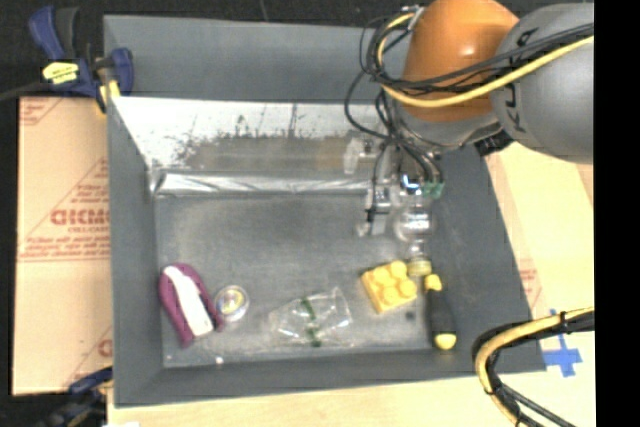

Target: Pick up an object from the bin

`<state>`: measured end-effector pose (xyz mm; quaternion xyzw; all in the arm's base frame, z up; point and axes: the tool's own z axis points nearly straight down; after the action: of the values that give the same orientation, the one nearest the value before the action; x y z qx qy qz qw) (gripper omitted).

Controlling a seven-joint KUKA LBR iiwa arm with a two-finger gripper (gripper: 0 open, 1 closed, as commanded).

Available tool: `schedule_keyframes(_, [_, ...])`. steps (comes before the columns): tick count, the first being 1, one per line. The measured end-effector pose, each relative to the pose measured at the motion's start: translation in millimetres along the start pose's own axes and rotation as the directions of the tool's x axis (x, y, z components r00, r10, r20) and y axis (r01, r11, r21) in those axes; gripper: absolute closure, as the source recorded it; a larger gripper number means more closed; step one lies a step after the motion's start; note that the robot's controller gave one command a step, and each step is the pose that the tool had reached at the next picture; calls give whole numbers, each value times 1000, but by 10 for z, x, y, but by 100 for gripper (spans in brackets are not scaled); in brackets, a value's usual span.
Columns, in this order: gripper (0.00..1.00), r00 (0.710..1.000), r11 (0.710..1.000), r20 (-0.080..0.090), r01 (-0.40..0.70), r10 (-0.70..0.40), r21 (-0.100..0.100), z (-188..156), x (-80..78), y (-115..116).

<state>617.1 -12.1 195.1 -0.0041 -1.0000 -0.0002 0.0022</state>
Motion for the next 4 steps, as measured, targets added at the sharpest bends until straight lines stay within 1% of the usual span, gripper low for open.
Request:
schedule_keyframes(1, [0,1000,1000,8,0,0,0,-50,-12,1])
schedule_keyframes(2, [0,992,992,0,126,-126,-1,418,785,529])
schedule_keyframes(3, [0,997,997,10,80,-80,4,767,1276,309])
schedule_keyframes(4, [0,957,957,17,291,-291,3,609,1417,674])
